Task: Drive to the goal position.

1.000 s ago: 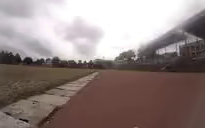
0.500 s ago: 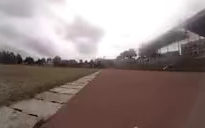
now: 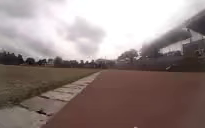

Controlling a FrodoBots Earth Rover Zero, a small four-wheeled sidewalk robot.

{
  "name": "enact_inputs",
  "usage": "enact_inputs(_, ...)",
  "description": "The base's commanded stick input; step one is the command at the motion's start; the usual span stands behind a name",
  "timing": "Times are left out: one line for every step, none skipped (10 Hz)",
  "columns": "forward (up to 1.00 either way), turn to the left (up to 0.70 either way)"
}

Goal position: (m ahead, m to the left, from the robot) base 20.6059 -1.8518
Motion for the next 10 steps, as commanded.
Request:
enact_inputs(1.00, 0.00)
enact_inputs(1.00, 0.00)
enact_inputs(1.00, 0.00)
enact_inputs(1.00, 0.00)
enact_inputs(1.00, 0.00)
enact_inputs(1.00, -0.05)
enact_inputs(1.00, -0.38)
enact_inputs(1.00, -0.29)
enact_inputs(1.00, -0.18)
enact_inputs(1.00, -0.06)
